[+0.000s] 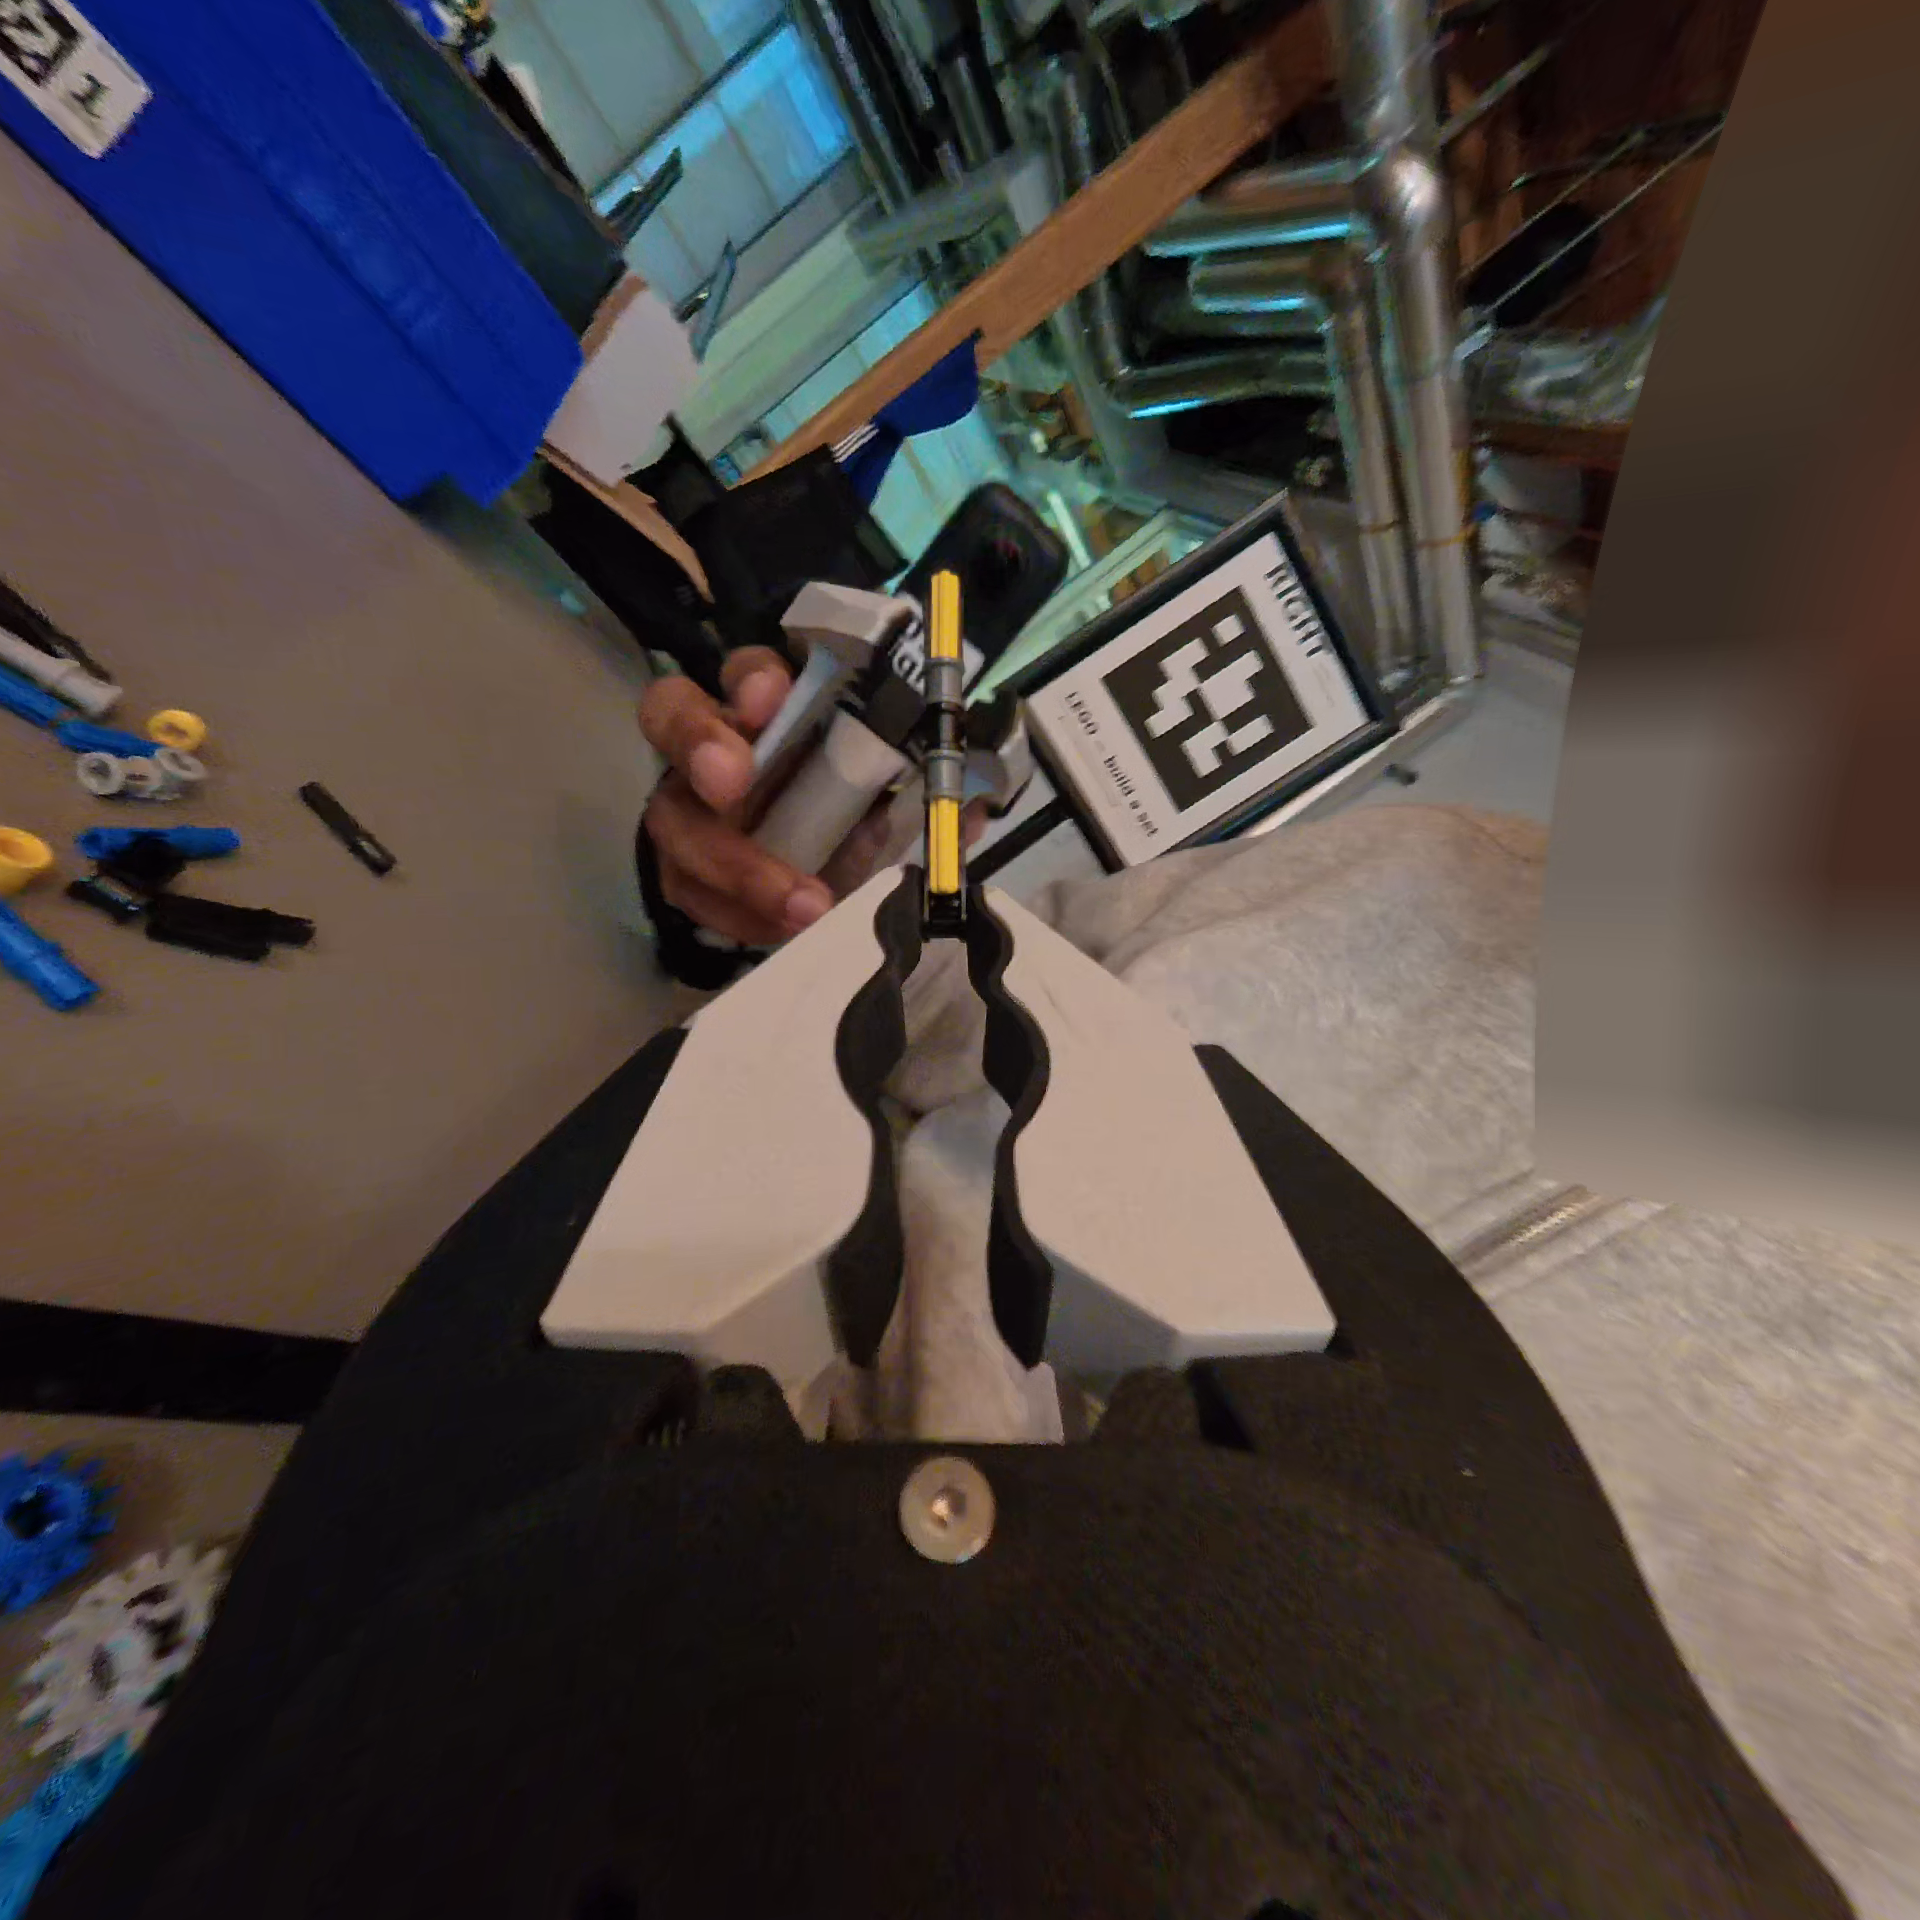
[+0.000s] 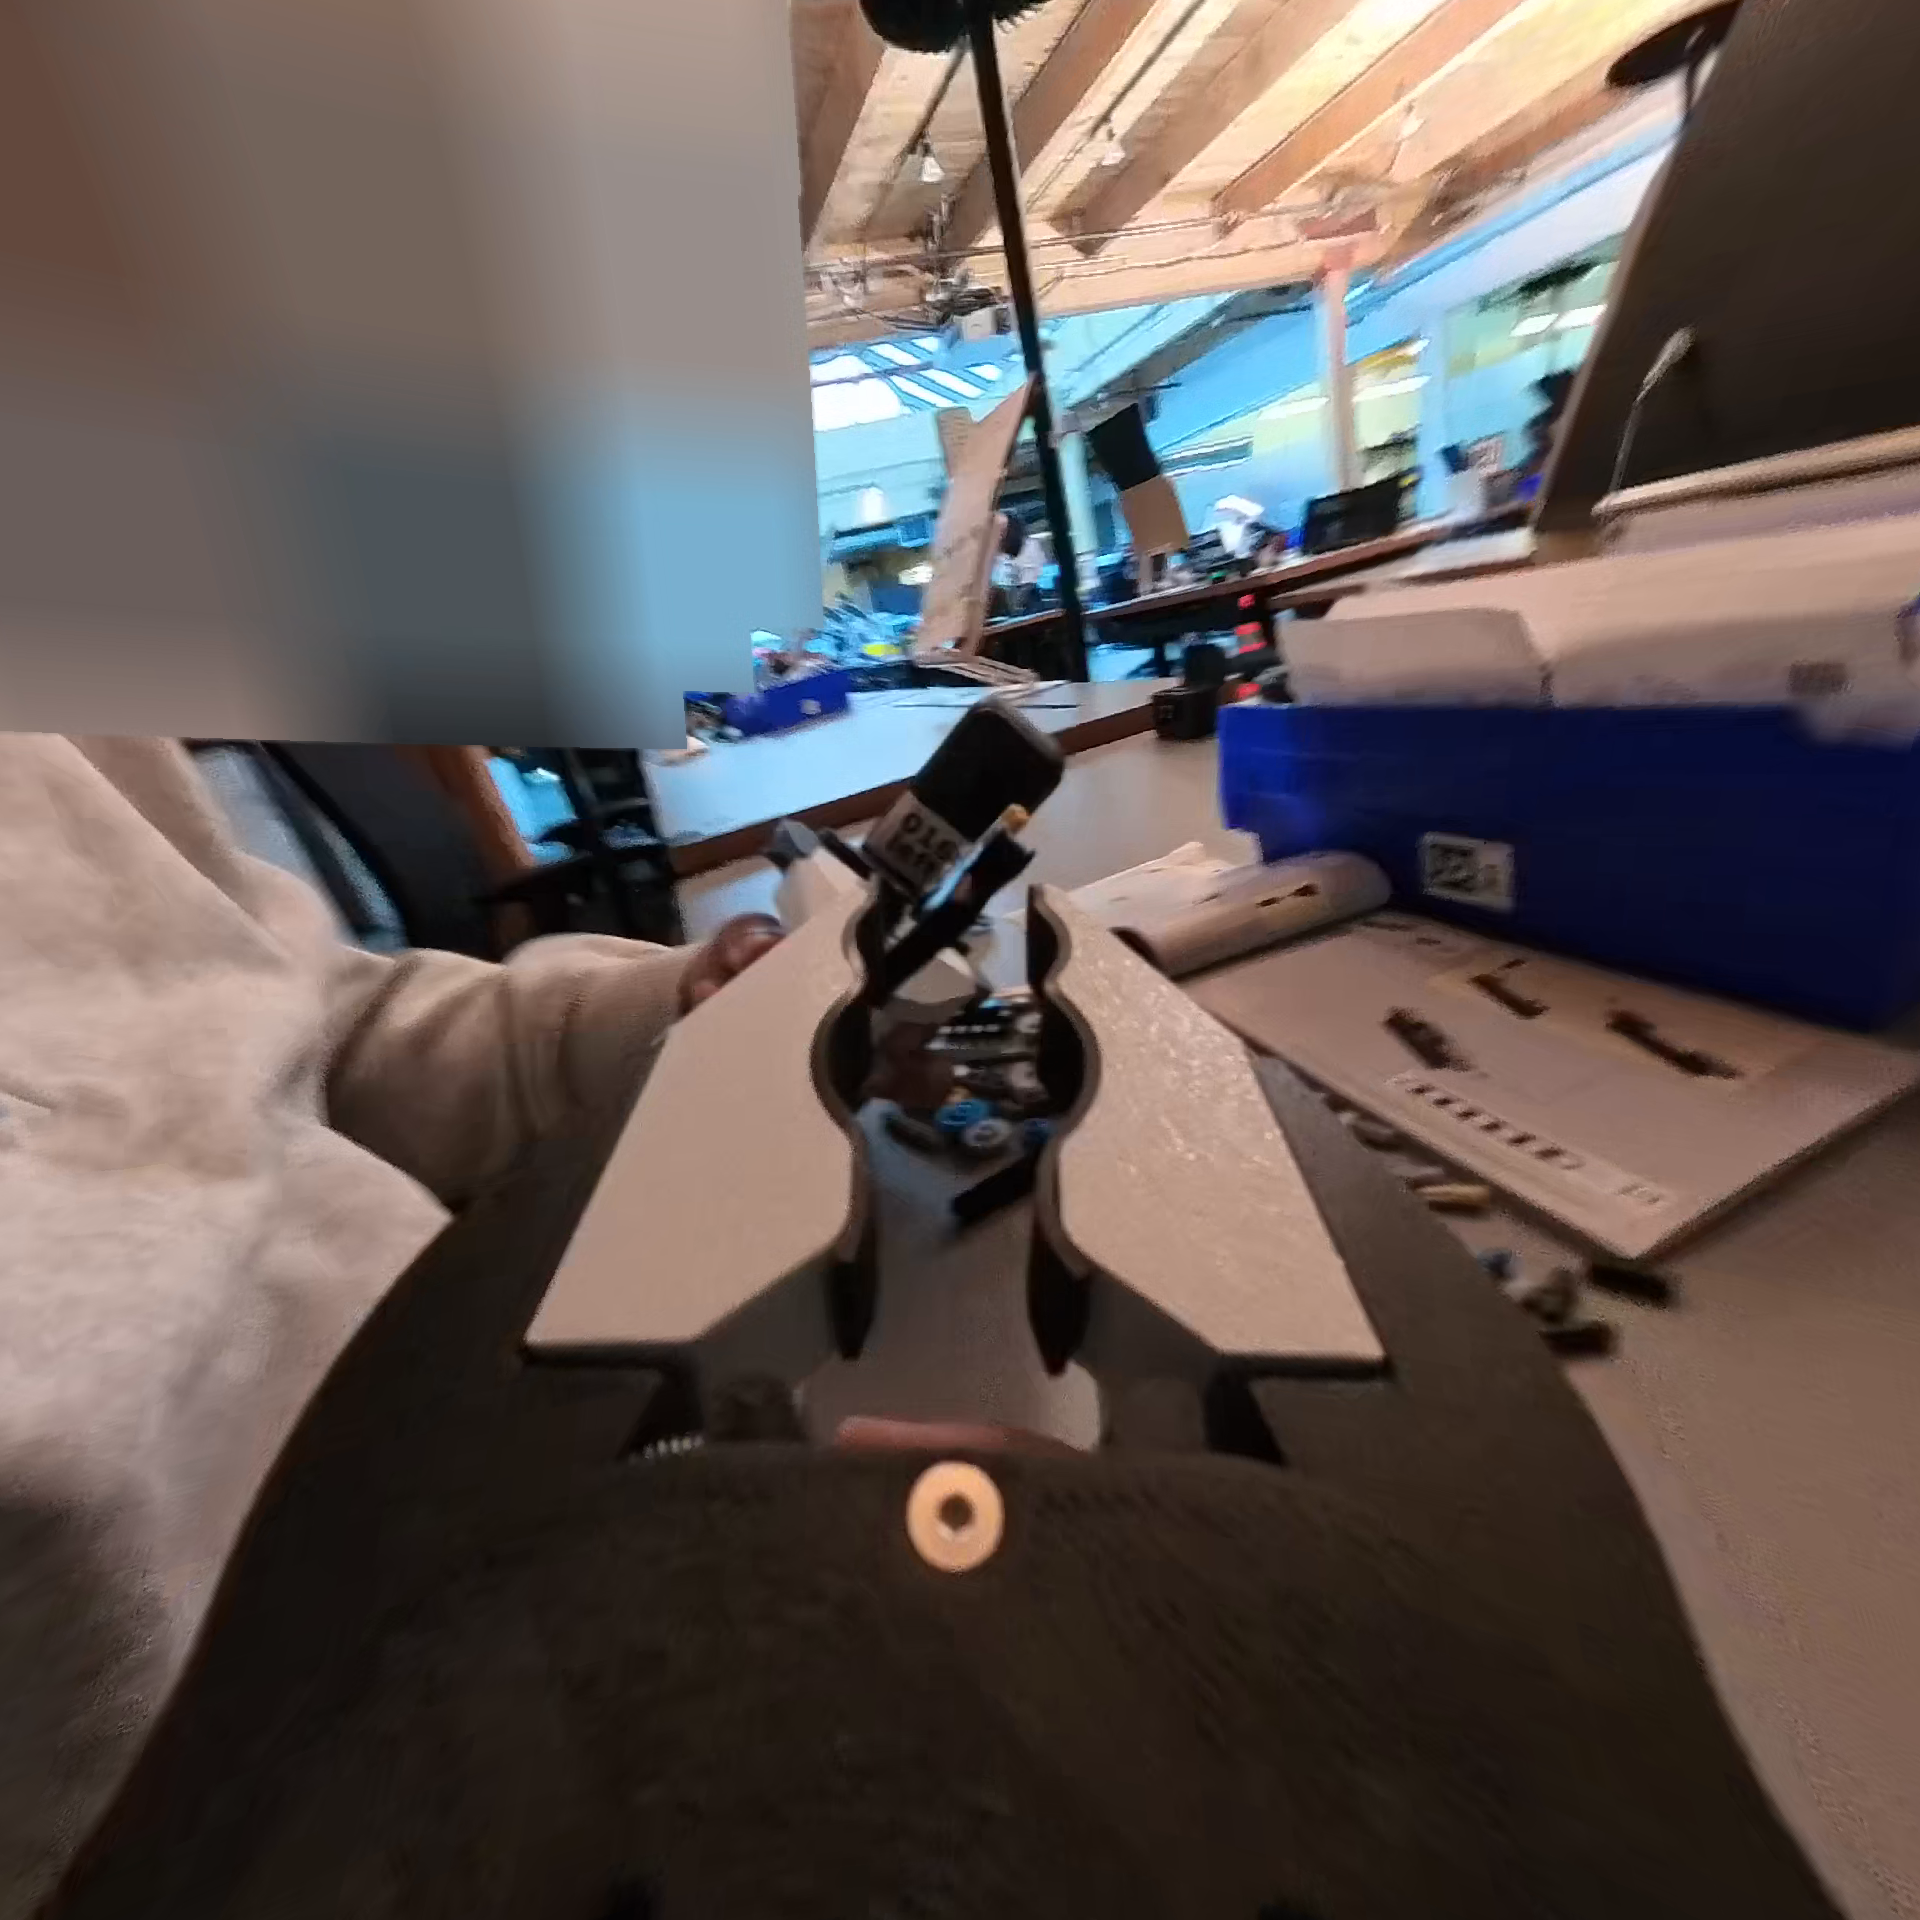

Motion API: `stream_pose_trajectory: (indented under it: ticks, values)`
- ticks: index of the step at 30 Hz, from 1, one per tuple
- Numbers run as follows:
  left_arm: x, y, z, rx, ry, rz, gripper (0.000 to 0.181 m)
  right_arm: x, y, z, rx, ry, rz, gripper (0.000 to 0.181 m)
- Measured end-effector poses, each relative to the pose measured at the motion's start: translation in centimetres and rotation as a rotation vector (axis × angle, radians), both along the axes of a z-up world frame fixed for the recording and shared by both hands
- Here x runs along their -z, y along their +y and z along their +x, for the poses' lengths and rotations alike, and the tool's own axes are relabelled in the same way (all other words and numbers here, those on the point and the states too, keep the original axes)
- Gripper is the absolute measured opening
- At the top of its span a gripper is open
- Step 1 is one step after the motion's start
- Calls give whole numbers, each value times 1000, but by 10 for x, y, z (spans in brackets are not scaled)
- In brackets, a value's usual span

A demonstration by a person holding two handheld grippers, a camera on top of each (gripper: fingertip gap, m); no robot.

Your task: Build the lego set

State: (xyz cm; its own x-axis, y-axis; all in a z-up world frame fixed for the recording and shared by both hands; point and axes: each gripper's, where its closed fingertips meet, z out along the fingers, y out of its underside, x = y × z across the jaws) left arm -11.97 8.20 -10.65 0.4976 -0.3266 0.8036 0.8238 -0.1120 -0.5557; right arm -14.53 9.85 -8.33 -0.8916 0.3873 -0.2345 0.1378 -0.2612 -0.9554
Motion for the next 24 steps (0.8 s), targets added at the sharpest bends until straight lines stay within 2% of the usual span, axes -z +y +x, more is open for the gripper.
stream_pose_trajectory:
  ticks: [1,4,6,11,14,16,18,22,24]
  values:
    - [4,1,0,-7,32,-25,6,1,0,1,-46,-56,-35,22]
    - [12,3,1,-25,99,-83,6,10,0,-3,-127,-198,-61,21]
    - [17,5,-1,-39,121,-114,6,17,1,-8,-115,-239,-41,12]
    - [24,5,-12,-113,183,-167,6,22,1,-11,-118,-302,-41,8]
    - [25,4,-32,-271,259,-225,43,24,2,-20,-61,-349,-61,5]
    - [26,2,-44,-381,370,-292,60,24,2,-23,-43,-387,-96,5]
    - [30,0,-54,-497,542,-399,68,27,1,-27,-27,-444,-123,5]
    - [39,-1,-62,-645,942,-600,68,42,-4,-33,-5,-590,-138,5]
    - [44,2,-59,-647,1041,-648,62,47,-9,-33,-26,-660,-151,5]
